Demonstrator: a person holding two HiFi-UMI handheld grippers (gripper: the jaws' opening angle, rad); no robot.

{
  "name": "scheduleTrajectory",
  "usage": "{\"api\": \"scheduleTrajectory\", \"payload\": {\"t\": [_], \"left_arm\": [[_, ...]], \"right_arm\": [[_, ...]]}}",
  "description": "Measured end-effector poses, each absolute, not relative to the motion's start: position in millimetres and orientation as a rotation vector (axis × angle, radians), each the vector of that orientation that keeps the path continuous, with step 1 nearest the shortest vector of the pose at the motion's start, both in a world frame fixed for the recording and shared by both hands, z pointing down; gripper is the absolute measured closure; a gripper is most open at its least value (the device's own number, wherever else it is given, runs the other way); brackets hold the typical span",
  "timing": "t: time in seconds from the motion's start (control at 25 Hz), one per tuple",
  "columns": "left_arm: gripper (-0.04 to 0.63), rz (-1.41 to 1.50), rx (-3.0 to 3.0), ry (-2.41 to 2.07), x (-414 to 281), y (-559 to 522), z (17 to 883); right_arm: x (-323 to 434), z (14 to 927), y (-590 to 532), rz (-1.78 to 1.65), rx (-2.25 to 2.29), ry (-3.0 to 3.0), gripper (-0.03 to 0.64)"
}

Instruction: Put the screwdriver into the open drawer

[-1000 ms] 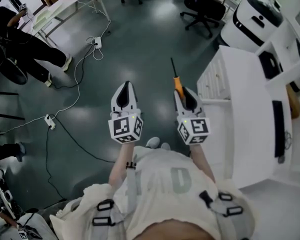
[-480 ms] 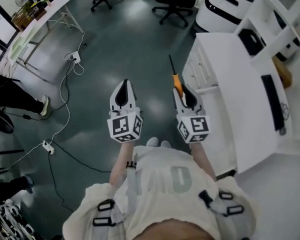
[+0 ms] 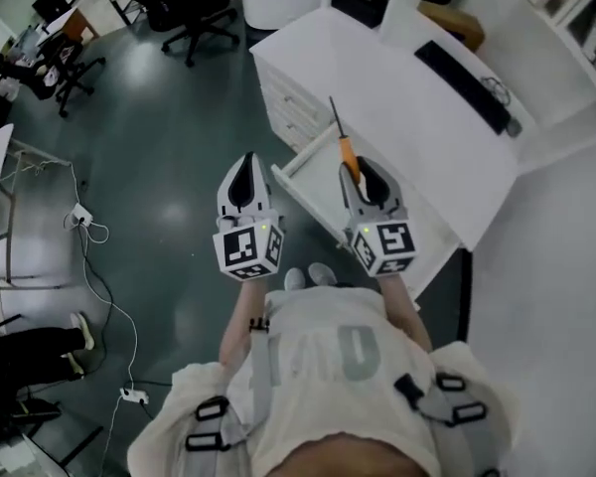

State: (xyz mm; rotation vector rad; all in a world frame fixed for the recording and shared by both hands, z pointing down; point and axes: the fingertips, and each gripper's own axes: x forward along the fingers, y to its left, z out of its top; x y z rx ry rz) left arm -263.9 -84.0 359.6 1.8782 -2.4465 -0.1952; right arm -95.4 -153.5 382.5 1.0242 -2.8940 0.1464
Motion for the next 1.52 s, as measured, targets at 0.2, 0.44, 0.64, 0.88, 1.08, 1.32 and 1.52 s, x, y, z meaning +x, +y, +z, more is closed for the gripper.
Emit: {"api": "scheduleTrajectory", "payload": {"t": [0.2,0.44,0.64,0.88,1.08,1.32,1.52], "left_arm": [[0.591,-0.171,2.118,-2.224,-201,-134,362],[0.591,-0.134,2.295,-2.06,-145,-168,359],[0.591,-0.108,2.368,-1.988,-118,-180,360],[0.591,-0.085,2.378,-1.985,-114,-185,362],[0.591,-0.071,2.36,-1.995,-113,-185,366],[0.591,-0.038,2.334,-2.013,-108,-183,375],[0.591,-0.005,2.305,-2.028,-111,-183,382]], "right_arm": [[-19,382,-169,0.143,1.334,-2.779,0.509],[44,386,-173,0.177,1.572,-2.665,0.509],[69,384,-174,0.161,1.648,-2.631,0.509],[75,385,-177,0.164,1.669,-2.624,0.509],[75,391,-179,0.196,1.636,-2.629,0.509],[71,402,-184,0.193,1.527,-2.66,0.509],[61,415,-192,0.164,1.4,-2.658,0.509]]}}
